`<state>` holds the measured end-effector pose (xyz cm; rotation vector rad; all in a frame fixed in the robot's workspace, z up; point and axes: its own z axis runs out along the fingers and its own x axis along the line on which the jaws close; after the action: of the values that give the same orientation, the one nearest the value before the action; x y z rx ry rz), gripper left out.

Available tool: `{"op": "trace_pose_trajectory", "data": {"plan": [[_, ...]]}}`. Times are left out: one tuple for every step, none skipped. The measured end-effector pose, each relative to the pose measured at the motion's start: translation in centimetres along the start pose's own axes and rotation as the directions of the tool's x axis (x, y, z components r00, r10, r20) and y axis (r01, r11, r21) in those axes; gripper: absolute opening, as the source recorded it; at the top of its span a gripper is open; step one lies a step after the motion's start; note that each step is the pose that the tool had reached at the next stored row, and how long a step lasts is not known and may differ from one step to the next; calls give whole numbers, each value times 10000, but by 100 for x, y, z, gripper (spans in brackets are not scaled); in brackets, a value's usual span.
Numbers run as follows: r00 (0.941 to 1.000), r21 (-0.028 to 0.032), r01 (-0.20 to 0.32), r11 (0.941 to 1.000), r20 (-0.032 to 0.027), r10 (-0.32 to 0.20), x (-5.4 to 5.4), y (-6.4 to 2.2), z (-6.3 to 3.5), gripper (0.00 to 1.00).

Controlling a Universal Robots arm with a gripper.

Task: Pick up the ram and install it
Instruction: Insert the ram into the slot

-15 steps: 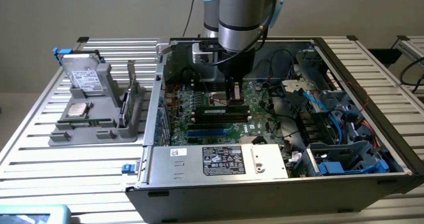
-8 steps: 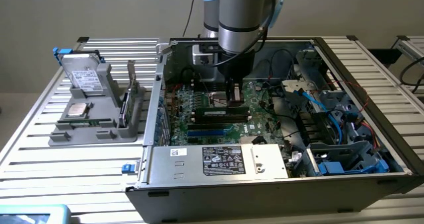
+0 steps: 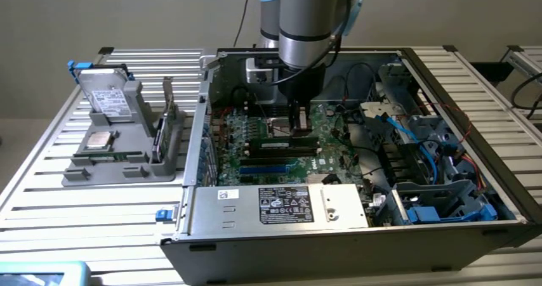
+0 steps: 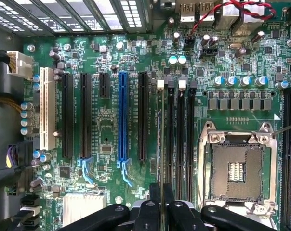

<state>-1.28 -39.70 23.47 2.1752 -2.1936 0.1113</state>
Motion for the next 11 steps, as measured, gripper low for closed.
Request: {"op": "trace_pose_trajectory", "data": {"plan": [[10000, 2, 0, 10000, -2, 0, -2, 0, 1, 14], [10000, 4, 2, 10000, -5, -2, -2, 0, 1, 14], [10000, 8, 0, 10000, -8, 0, -2, 2, 2, 14], [10000, 13, 0, 10000, -6, 0, -3, 2, 6, 14], [10000, 16, 0, 10000, -15, 0, -4, 4, 11, 14], [10000, 18, -2, 10000, -28, 2, -6, 6, 12, 14], [10000, 18, -1, 10000, -34, 1, -6, 7, 13, 14], [10000, 20, 0, 10000, -37, 0, -9, 8, 14, 14], [10000, 20, -1, 10000, -42, 2, -14, 9, 15, 14], [10000, 21, -1, 10000, -50, 1, -15, 8, 17, 14], [10000, 21, 1, 10000, -58, -1, -15, 8, 19, 14]]}}
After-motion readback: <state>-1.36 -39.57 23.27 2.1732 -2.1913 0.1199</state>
